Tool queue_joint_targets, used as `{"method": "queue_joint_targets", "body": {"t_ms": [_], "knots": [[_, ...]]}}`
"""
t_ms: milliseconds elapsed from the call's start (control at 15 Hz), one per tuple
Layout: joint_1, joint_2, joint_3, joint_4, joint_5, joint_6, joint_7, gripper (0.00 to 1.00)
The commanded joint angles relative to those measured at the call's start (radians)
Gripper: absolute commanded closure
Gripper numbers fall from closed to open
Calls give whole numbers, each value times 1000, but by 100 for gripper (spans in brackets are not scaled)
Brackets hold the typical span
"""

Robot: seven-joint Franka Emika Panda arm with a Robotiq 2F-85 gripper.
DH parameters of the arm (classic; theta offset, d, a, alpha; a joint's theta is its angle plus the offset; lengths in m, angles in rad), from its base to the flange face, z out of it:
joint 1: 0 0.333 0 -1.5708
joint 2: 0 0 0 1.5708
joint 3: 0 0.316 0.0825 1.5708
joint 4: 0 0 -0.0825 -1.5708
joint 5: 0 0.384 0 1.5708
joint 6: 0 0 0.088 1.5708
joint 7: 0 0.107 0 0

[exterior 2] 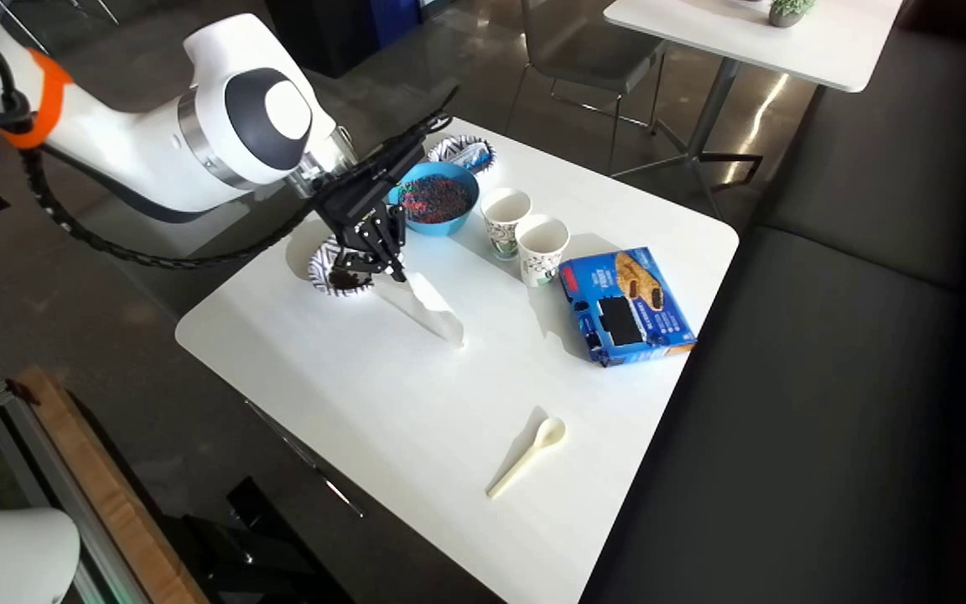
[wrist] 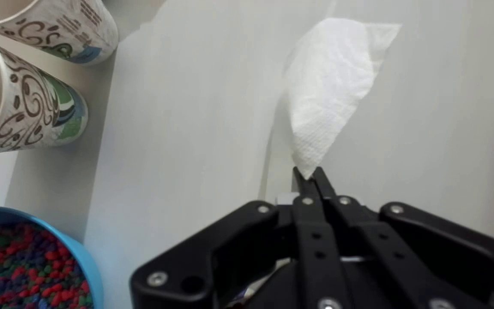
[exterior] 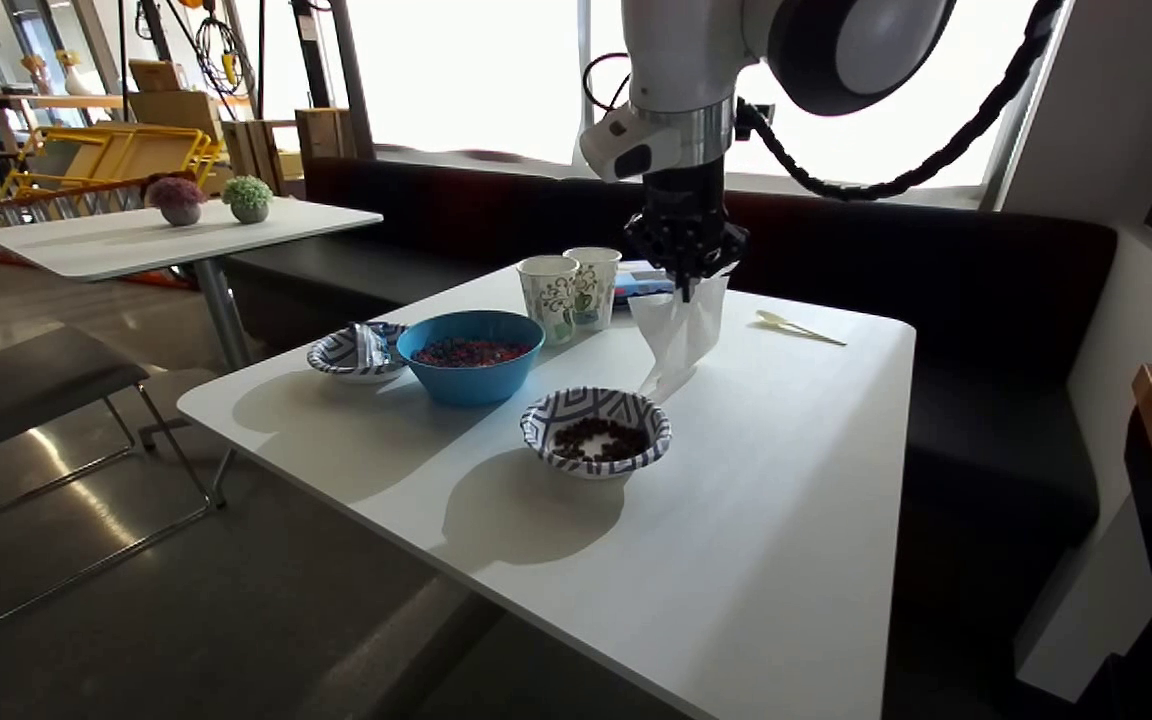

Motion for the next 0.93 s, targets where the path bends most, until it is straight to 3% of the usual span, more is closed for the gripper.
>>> {"method": "queue_joint_targets", "body": {"t_ms": [0, 333, 400, 867], "knots": [[-14, -38, 50, -6, -66, -93, 66, 100], [-12, -52, 102, 13, -101, -215, 78, 100], [-41, -35, 112, 17, -77, -176, 54, 100], [-49, -37, 128, 30, -87, -197, 48, 100]]}}
